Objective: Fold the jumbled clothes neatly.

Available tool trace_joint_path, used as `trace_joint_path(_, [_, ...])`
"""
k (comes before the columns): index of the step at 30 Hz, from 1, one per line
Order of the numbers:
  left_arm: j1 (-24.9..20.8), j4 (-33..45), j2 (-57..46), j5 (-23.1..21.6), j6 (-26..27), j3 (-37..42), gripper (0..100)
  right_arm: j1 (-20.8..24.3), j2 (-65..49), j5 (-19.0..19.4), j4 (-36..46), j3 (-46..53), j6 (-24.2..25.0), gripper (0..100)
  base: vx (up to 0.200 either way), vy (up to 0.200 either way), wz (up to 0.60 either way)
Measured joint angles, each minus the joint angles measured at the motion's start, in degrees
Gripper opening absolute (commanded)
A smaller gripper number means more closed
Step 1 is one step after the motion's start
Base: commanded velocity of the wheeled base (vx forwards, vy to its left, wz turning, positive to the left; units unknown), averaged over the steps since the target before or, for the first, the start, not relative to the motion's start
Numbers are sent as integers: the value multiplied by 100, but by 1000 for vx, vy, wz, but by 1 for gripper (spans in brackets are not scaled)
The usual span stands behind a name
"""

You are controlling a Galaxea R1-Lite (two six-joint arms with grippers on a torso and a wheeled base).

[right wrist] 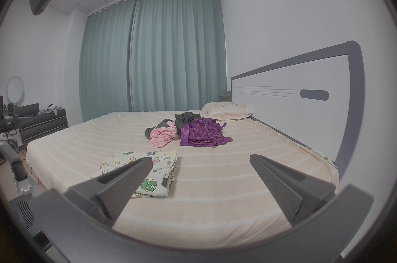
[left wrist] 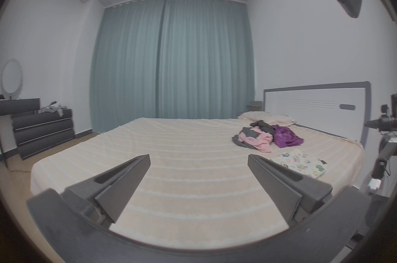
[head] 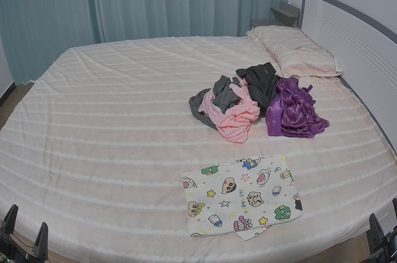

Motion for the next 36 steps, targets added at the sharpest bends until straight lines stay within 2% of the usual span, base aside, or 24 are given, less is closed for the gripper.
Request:
trace_joint_path(3, [0,35,0,421,-65,0,100,0,0,0,0,0,2,100,0,0,0])
trace_joint_path(6, [0,338,2,588,-62,2,100,0,1,2,0,0,2,100,0,0,0])
trace_joint_path(36, [-5,305,22,629,-180,0,100,0,12,87,2,0,-73,100,0,0,0])
